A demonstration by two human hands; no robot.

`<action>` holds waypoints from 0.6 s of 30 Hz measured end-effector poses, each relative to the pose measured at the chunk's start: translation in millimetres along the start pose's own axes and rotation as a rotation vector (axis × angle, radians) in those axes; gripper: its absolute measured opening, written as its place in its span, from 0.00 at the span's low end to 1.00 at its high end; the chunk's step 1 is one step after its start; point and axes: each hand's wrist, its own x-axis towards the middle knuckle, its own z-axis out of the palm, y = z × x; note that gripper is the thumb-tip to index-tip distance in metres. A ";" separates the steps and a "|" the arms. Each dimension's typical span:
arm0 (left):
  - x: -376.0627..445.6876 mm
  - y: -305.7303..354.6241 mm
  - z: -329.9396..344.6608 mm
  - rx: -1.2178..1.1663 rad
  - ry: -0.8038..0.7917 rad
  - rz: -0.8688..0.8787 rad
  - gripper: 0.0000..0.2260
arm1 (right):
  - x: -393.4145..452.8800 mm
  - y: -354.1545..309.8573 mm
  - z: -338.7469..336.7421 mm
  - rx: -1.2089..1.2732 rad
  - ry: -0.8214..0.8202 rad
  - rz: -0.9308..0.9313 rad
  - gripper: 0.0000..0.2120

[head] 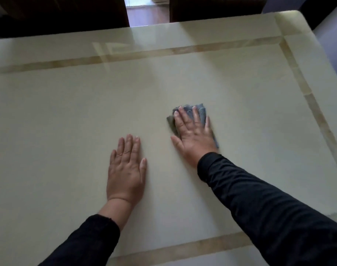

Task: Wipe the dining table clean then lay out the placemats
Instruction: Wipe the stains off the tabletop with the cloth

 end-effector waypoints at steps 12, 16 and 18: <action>-0.4 -2.0 0.2 -0.015 0.012 0.007 0.29 | -32.3 -39.2 13.5 -0.019 0.026 -0.123 0.35; -0.5 -2.0 1.1 -0.026 0.008 0.011 0.28 | -58.6 -5.1 17.0 -0.122 0.007 -0.524 0.33; -0.8 -2.5 1.7 -0.031 0.001 0.011 0.28 | -39.6 1.9 14.0 -0.111 0.013 -0.393 0.33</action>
